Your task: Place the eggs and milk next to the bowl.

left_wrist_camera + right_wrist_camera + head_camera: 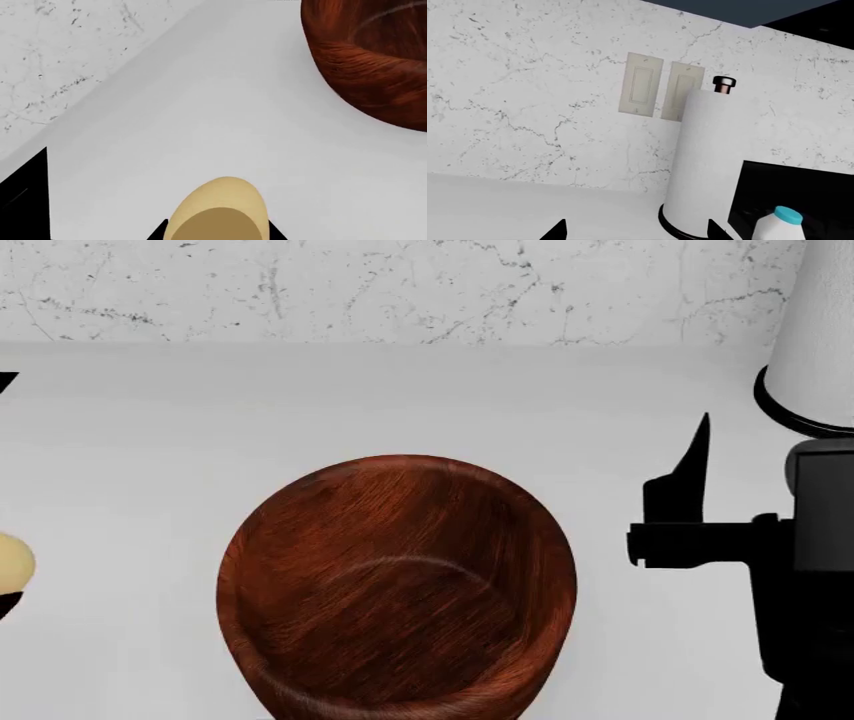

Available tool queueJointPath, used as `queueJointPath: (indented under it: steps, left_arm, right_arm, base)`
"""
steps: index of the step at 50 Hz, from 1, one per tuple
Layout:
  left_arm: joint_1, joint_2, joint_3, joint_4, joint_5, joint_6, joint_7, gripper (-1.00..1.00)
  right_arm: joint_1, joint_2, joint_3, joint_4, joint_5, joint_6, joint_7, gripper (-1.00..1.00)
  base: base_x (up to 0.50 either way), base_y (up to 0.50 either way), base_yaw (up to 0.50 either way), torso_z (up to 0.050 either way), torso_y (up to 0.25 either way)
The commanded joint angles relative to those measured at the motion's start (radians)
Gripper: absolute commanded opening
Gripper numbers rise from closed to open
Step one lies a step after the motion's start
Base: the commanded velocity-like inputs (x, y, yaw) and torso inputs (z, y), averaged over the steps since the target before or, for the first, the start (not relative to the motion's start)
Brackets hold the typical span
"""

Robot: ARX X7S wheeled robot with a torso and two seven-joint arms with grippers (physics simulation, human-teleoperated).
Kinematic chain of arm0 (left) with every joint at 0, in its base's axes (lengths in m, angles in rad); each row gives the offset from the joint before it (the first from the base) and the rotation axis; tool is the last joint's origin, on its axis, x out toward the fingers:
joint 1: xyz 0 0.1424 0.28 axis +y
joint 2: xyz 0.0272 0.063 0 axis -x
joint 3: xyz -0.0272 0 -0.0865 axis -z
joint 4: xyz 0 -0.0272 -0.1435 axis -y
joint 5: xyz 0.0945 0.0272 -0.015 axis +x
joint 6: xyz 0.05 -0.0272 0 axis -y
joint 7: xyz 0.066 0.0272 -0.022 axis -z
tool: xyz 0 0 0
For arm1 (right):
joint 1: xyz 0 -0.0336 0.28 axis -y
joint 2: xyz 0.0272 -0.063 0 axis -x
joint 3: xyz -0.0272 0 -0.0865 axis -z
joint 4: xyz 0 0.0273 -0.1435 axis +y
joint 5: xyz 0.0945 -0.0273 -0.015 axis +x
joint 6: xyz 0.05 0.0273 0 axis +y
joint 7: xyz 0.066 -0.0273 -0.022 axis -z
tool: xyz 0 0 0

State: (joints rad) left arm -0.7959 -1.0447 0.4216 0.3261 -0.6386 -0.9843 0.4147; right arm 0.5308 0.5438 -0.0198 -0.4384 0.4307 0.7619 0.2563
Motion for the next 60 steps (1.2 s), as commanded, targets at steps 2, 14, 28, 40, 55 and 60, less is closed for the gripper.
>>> queueJointPath:
  steps: [2, 14, 28, 40, 55, 60]
  left_arm:
    - [-0.098, 0.056, 0.098, -0.018, 0.051, -0.008, 0.048, -1.0]
    - [-0.149, 0.093, 0.176, -0.067, 0.109, 0.042, 0.117, -1.0]
    - [-0.151, 0.146, 0.236, -0.146, 0.16, 0.122, 0.157, -1.0]
    - [-0.149, 0.182, 0.266, -0.156, 0.17, 0.13, 0.162, -1.0]
    - [-0.156, 0.216, 0.301, -0.169, 0.185, 0.135, 0.174, -1.0]
    - [-0.157, 0.228, 0.309, -0.187, 0.191, 0.145, 0.179, -1.0]
  right_arm:
    - [-0.007, 0.004, 0.006, 0.001, 0.004, -0.005, 0.0, 1.0]
    - [-0.007, 0.008, 0.012, -0.003, 0.009, 0.0, 0.002, 1.0]
    - [-0.01, 0.01, 0.009, -0.006, 0.009, 0.001, 0.006, 1.0]
    - [-0.006, 0.017, 0.013, -0.019, 0.015, 0.017, 0.013, 1.0]
    - [-0.013, 0.017, 0.014, -0.018, 0.016, 0.012, 0.015, 1.0]
    - [-0.011, 0.016, 0.009, -0.013, 0.014, 0.01, 0.016, 1.0]
  base:
    - [0.0, 0.0, 0.0, 0.0, 0.0]
    - [0.0, 0.0, 0.0, 0.0, 0.0]
    - [0.0, 0.0, 0.0, 0.0, 0.0]
    - [0.0, 0.0, 0.0, 0.0, 0.0]
    - [0.0, 0.0, 0.0, 0.0, 0.0]
    - [0.0, 0.0, 0.0, 0.0, 0.0]
